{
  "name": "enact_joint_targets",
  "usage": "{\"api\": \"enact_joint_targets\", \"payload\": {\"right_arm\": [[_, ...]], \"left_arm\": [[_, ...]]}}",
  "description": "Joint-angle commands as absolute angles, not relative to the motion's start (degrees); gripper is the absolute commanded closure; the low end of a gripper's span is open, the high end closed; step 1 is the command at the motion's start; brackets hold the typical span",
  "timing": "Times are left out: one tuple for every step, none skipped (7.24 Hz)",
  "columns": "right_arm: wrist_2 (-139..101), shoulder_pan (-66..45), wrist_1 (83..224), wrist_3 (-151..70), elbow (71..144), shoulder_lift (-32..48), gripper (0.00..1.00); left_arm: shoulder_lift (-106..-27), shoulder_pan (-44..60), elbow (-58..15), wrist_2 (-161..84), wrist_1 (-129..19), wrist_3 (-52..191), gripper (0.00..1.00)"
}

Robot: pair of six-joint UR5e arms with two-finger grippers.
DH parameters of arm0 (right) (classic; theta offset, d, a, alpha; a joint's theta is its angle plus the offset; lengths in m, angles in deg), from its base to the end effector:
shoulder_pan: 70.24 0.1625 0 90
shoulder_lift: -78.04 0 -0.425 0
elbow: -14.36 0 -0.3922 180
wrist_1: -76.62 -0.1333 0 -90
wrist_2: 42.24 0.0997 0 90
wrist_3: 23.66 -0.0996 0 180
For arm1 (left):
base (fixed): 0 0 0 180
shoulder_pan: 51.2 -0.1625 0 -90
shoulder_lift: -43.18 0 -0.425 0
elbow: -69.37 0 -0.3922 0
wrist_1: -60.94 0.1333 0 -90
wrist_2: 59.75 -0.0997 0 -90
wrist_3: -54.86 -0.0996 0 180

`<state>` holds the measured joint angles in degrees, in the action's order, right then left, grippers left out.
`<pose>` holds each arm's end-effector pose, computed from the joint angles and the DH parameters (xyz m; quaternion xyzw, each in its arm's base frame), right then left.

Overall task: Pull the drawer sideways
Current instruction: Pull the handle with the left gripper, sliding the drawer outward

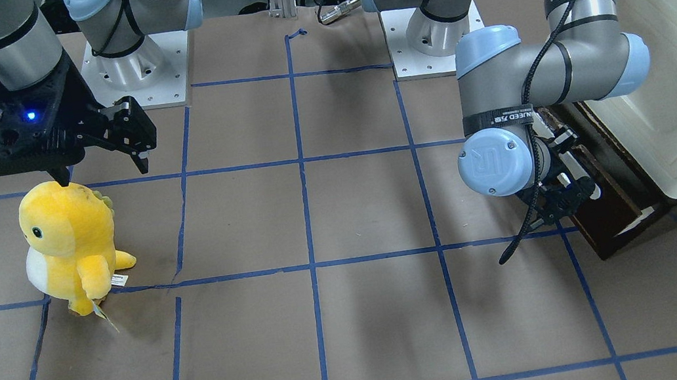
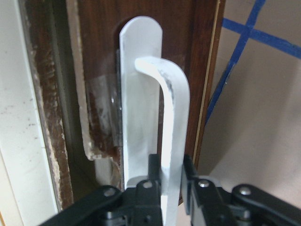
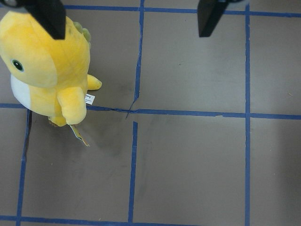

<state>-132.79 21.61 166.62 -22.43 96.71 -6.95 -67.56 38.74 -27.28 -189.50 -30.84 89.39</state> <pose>0.1495 -0.5285 0.5090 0.0268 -0.9994 0.0231 0.0047 -0.0690 -0.5485 0.2641 -0.1888 0.8944 0.1287 0.3844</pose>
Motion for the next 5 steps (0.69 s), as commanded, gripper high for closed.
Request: {"api": "enact_joint_targets", "payload": {"right_arm": [[-132.8, 21.6, 166.6, -22.4, 96.7, -7.0, 0.0], [-132.8, 21.6, 166.6, -22.3, 96.7, -7.0, 0.0], [-132.9, 21.6, 166.6, -22.3, 96.7, -7.0, 0.0], [-132.8, 21.6, 166.6, -22.4, 96.7, -7.0, 0.0], [-132.8, 21.6, 166.6, -22.4, 96.7, -7.0, 0.0]], "left_arm": [[-68.0, 39.9, -26.8, -189.5, -30.9, 90.9, 0.72], [-68.0, 39.9, -26.8, -189.5, -30.9, 90.9, 0.72], [-68.0, 40.1, -26.7, -189.5, -30.9, 90.9, 0.72], [-67.9, 40.2, -26.7, -189.5, -31.0, 91.0, 0.73], [-67.9, 40.2, -26.7, -189.5, -31.0, 90.9, 0.76]]}}
